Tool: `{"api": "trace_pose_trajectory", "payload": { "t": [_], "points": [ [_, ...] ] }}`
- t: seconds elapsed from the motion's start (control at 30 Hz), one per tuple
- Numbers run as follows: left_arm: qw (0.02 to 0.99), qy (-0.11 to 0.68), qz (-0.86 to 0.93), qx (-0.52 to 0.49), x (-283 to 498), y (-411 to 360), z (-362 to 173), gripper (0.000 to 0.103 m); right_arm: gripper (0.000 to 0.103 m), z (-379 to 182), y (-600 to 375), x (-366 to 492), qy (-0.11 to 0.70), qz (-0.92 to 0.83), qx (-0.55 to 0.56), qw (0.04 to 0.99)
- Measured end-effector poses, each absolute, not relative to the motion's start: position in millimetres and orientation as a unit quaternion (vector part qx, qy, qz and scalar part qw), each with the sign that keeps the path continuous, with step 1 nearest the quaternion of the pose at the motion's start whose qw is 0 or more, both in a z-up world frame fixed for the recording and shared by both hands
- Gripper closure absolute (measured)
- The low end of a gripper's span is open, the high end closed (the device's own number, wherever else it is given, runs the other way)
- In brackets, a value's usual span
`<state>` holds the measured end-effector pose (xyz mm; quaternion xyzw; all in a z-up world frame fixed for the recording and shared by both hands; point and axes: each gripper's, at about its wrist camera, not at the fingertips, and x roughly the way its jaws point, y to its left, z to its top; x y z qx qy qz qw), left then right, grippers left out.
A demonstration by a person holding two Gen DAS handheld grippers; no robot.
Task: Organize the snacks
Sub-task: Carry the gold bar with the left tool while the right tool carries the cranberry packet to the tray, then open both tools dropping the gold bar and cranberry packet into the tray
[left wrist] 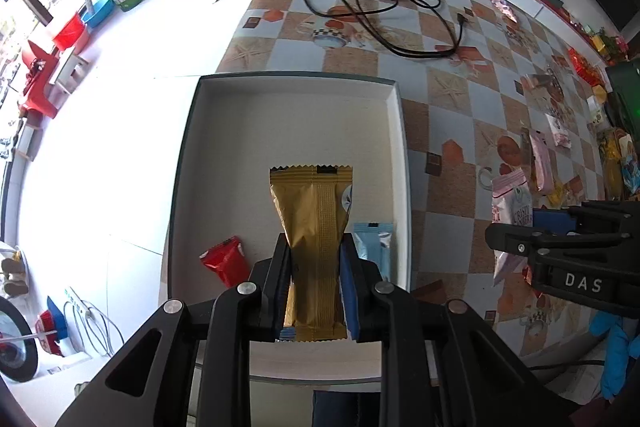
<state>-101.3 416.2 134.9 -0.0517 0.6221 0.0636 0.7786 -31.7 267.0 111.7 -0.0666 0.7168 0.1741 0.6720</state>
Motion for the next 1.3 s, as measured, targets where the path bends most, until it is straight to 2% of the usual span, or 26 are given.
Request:
{"api": "trace_pose_trajectory", "payload": {
  "t": [1.3],
  "points": [
    [0.739, 0.657, 0.106, -0.103, -121.8, 472.3, 92.4, 0.078, 0.061, 86.2, 385.2, -23.9, 0.722, 0.243, -0.130, 0.634]
  ]
}}
